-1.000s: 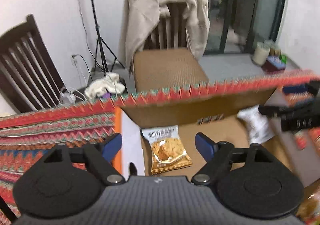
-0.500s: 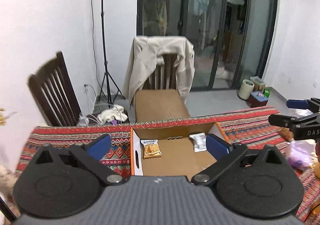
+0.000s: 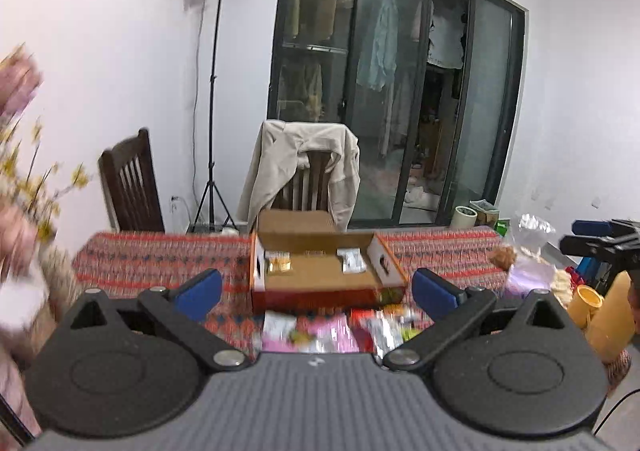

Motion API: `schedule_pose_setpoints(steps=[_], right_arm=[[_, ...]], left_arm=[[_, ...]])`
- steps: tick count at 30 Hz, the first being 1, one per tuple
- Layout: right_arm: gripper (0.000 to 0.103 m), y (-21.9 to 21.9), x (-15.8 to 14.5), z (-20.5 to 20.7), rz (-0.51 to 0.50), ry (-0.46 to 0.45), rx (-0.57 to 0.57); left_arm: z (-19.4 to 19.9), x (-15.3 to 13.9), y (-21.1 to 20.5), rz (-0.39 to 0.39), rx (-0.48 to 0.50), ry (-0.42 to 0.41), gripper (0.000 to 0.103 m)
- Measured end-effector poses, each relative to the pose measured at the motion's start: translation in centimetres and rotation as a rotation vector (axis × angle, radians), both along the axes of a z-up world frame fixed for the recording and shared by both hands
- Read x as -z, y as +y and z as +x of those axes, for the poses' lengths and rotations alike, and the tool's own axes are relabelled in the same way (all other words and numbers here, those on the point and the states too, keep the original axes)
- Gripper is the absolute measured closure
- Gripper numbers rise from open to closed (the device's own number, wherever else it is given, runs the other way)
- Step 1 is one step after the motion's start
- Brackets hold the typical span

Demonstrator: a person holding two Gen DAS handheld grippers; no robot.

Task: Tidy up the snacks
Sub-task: 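Open both tools to drop the packets into the cardboard box, then grasp a white packet with the right tool while the left grasps a cookie packet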

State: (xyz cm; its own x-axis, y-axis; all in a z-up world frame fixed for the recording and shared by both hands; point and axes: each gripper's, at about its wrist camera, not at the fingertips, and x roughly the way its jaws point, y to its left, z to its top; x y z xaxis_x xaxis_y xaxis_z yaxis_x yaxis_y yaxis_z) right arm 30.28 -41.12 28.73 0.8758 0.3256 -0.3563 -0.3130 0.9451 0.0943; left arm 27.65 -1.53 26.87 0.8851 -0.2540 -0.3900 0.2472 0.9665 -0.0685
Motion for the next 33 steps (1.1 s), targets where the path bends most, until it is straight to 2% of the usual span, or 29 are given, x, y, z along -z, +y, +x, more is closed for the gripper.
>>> schedule_pose_setpoints(steps=[4, 7, 9, 12, 15, 17, 21, 23, 27, 30, 33], right_arm=[[0.0, 0.3, 3.7, -6.4, 0.024, -0.024, -0.029], [0.0, 1.1, 6.8, -10.3, 0.016, -0.05, -0.046], [0.0, 1.5, 9.3, -12.3, 0.02, -0.091, -0.05], [0.0, 2.4, 13.4, -14.4, 0.017, -0.105, -0.064], [0.0, 3.8, 17.8, -16.0, -0.017, -0.123, -0.007], [0.0, 4.7, 20.7, -16.8, -0.043, -0.135, 0.046], [0.0, 5.7, 24.3, -16.8, -0.019, -0.093, 0.087], [0.0, 6.0, 25.0, -16.2, -0.024, -0.064, 0.091], [0.0, 7.3, 25.7, -15.0, -0.04, -0.07, 0.09], [0.0, 8.9, 25.9, -12.8, -0.027, -0.057, 0.099], [0.001, 10.5, 26.1, -10.0, 0.002, -0.017, 0.103]], left_arm=[[-4.1, 3.9, 0.9, -0.009, -0.01, -0.005, 0.0], [-5.9, 8.0, 1.3, -0.042, -0.006, 0.027, 0.0], [-6.7, 11.1, 1.3, -0.027, 0.014, 0.046, 0.0], [-9.1, 15.5, 1.4, 0.0, 0.01, 0.024, 0.0], [-10.0, 18.9, 1.8, 0.025, -0.058, 0.015, 0.0], [-9.7, 20.4, 2.2, 0.056, -0.074, 0.047, 0.0], [-8.2, 21.7, 3.4, 0.084, -0.088, 0.08, 0.0], [-7.5, 22.1, 3.6, 0.089, -0.081, 0.076, 0.0], [-4.9, 22.6, 4.1, 0.116, -0.054, 0.077, 0.0], [-2.2, 22.7, 4.8, 0.169, -0.023, 0.057, 0.0], [1.4, 23.0, 5.4, 0.253, -0.002, 0.049, 0.0]])
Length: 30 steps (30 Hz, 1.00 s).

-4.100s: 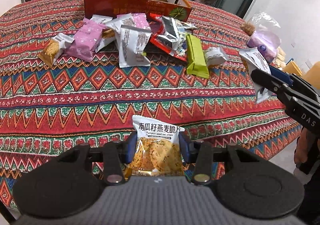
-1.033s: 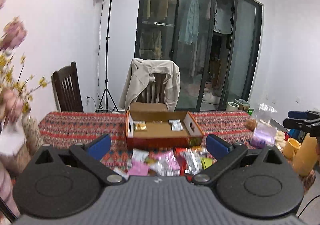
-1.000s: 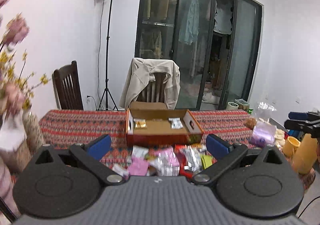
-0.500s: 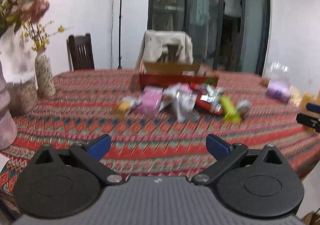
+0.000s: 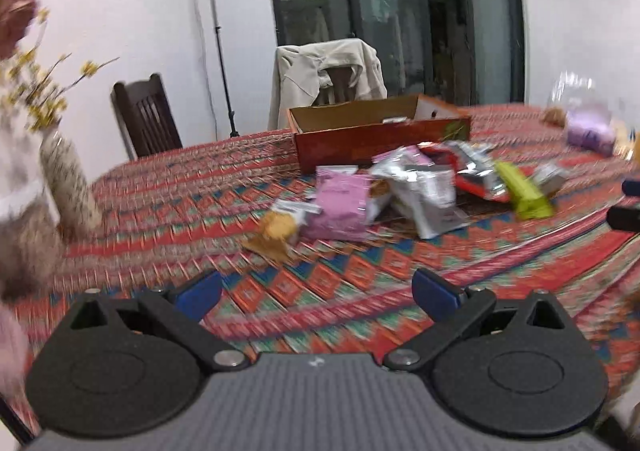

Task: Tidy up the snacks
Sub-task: 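Grasp a white packet with the right tool while the left grasps a cookie packet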

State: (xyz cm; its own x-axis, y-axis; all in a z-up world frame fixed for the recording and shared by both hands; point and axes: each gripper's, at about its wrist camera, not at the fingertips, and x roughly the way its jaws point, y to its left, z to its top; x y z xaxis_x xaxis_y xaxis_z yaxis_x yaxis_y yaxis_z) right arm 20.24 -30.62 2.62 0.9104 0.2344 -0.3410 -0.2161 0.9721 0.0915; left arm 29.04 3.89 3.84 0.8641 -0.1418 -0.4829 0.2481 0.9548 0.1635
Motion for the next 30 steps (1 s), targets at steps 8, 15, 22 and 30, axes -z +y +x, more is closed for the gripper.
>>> schedule_pose_setpoints(steps=[8, 15, 22, 30], right_arm=[[0.015, 5.3, 0.9, 7.8, 0.021, 0.086, -0.021], [0.04, 10.5, 1.7, 14.5, -0.064, 0.118, -0.047], [0.046, 12.5, 3.3, 18.6, -0.129, 0.168, -0.003], [0.064, 12.7, 3.4, 17.7, -0.129, 0.156, -0.037]], left_arm=[[10.5, 1.7, 1.9, 0.03, 0.076, 0.051, 0.0], [16.2, 4.4, 2.7, -0.006, 0.121, 0.089, 0.026], [17.9, 5.3, 4.8, -0.177, 0.13, 0.177, 0.062], [16.3, 4.2, 5.1, -0.209, 0.092, 0.201, 0.062]])
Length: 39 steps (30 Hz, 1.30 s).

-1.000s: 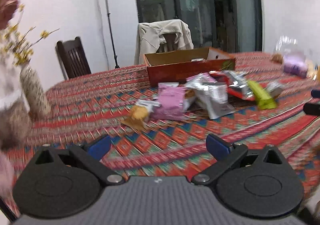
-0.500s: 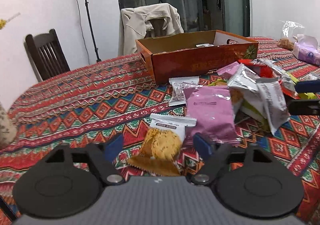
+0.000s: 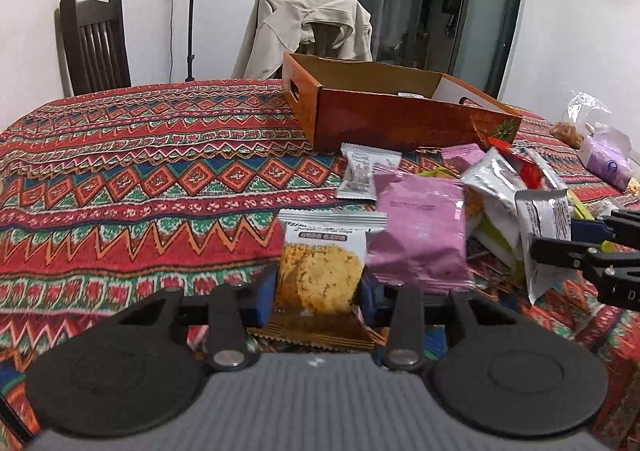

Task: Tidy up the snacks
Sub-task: 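Grasp a white packet with the right tool while the left grasps a cookie packet, then carry both held packets over the cardboard box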

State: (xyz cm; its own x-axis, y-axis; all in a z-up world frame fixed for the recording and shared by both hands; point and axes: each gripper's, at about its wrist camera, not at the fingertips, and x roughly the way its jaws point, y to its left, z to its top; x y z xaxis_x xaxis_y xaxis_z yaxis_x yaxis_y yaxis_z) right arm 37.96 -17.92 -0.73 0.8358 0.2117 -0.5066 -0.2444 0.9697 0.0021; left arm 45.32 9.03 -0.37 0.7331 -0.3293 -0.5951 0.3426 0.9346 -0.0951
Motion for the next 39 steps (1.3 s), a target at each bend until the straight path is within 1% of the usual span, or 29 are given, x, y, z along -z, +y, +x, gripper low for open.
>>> schedule_pose_setpoints(steps=[2, 6, 8, 11, 14, 17, 19, 21, 27, 31, 35, 37, 39], right_arm=[[0.065, -0.4, -0.3, -0.9, 0.005, 0.003, -0.007], [0.065, -1.7, -0.5, -3.2, 0.028, 0.013, -0.02], [0.065, -2.6, -0.9, -4.9, 0.041, 0.009, -0.032], [0.065, -3.9, -1.5, -7.5, 0.049, -0.001, -0.047], [0.065, -5.5, -2.1, -10.1, 0.055, -0.009, -0.062], [0.065, -7.2, -2.3, -12.0, 0.059, -0.01, -0.073], [0.065, -8.3, -2.5, -12.8, 0.066, -0.011, -0.085], [0.065, -9.2, -2.5, -13.2, 0.073, -0.013, -0.088], [0.065, -11.6, -2.8, -14.1, 0.123, -0.045, -0.077], [0.065, -13.2, -3.4, -13.6, 0.141, -0.059, -0.069], [0.064, -14.8, -5.5, -11.4, 0.146, -0.095, -0.108], [0.064, -15.3, -6.9, -9.8, 0.132, -0.121, -0.125], [0.064, -15.9, -8.6, -7.5, 0.123, -0.142, -0.152]], left_arm=[[-1.5, -0.6, -0.2, -0.007, -0.003, -0.001, 0.062], [-6.1, -1.6, -0.9, -0.017, -0.071, -0.014, 0.062], [-9.3, -2.2, -1.4, -0.047, -0.095, -0.03, 0.062], [-13.1, -2.7, -2.2, -0.105, -0.112, -0.022, 0.062], [-16.4, -3.0, -3.6, -0.119, -0.124, -0.025, 0.062], [-18.1, -3.3, -5.0, -0.11, -0.131, -0.035, 0.062], [-18.4, -3.5, -5.6, -0.102, -0.146, -0.036, 0.062], [-18.7, -3.9, -6.4, -0.095, -0.138, -0.039, 0.062], [-17.4, -5.2, -9.0, -0.043, -0.082, -0.056, 0.062], [-15.0, -7.3, -10.3, -0.032, -0.027, -0.106, 0.062], [-10.6, -10.1, -11.5, -0.012, 0.02, -0.162, 0.061], [-7.5, -11.3, -12.0, -0.011, 0.045, -0.167, 0.061], [-3.8, -12.3, -12.5, -0.006, 0.049, -0.16, 0.061]])
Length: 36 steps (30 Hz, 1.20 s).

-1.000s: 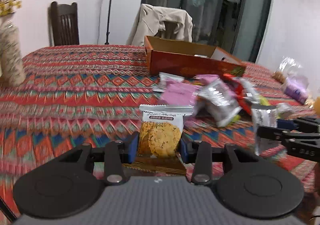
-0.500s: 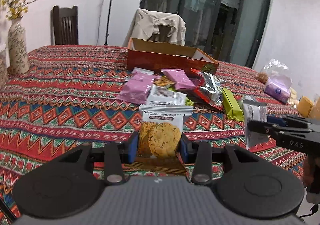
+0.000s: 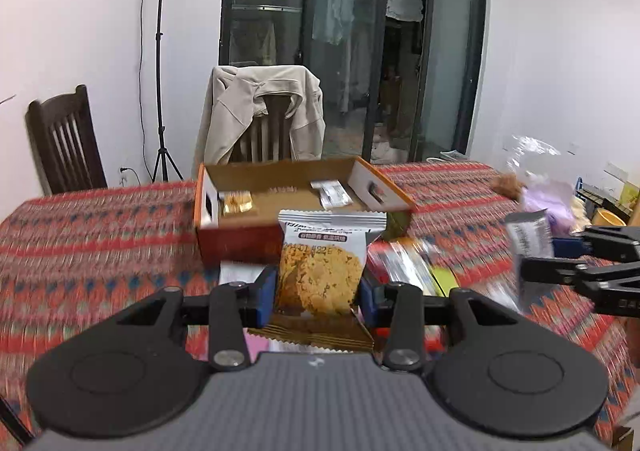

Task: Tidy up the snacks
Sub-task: 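Carry both held packets over the cardboard box, then open both tools to release the packets into the box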

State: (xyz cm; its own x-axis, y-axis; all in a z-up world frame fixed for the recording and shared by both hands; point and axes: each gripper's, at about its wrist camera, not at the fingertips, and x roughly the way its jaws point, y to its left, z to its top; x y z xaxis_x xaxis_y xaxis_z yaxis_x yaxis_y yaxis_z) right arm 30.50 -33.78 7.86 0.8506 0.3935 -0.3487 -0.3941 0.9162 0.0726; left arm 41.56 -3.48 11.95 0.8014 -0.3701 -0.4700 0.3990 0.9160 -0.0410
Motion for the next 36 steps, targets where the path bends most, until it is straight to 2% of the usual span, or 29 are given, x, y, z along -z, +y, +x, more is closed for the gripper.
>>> schedule_pose_setpoints(steps=[5, 10, 12, 14, 18, 23, 25, 27, 30, 33, 36], right_arm=[[0.064, -1.0, -3.9, 8.2, -0.006, -0.01, -0.039], [0.064, -1.1, -6.0, 19.4, 0.022, 0.082, -0.069], [0.064, -0.6, -5.9, 23.9, 0.018, 0.135, -0.079], [0.064, 0.2, -5.4, 28.8, 0.007, 0.195, -0.082], [0.063, 2.4, -2.3, 37.8, -0.028, 0.33, -0.057], [0.063, 4.1, 2.9, 46.3, -0.104, 0.46, 0.006], [0.062, 4.3, 4.4, 48.5, -0.112, 0.498, 0.028], [0.062, 4.5, 5.7, 50.5, -0.105, 0.529, 0.041], [0.063, 4.7, 6.9, 51.9, -0.107, 0.553, 0.058], [0.055, 4.9, 7.6, 52.2, -0.129, 0.565, 0.057], [0.048, 4.9, 7.6, 51.8, -0.125, 0.564, 0.056]], left_arm=[[10.6, -1.3, -1.5, 0.012, -0.024, 0.059, 0.061], [20.4, -0.7, -3.7, 0.045, -0.021, 0.091, 0.062], [24.3, 0.1, -4.9, 0.067, -0.016, 0.114, 0.062], [27.9, 1.4, -5.7, 0.054, -0.032, 0.163, 0.062], [33.8, 4.8, -6.7, 0.042, -0.064, 0.271, 0.062], [39.0, 8.7, -7.2, 0.055, -0.139, 0.348, 0.059], [40.4, 9.6, -7.2, 0.04, -0.141, 0.383, 0.049], [41.4, 10.2, -7.1, 0.034, -0.139, 0.432, 0.046], [41.8, 9.7, -6.6, 0.011, -0.121, 0.417, 0.043], [41.8, 9.2, -6.1, 0.017, -0.125, 0.395, 0.036], [41.1, 8.3, -5.7, 0.025, -0.125, 0.394, 0.035]])
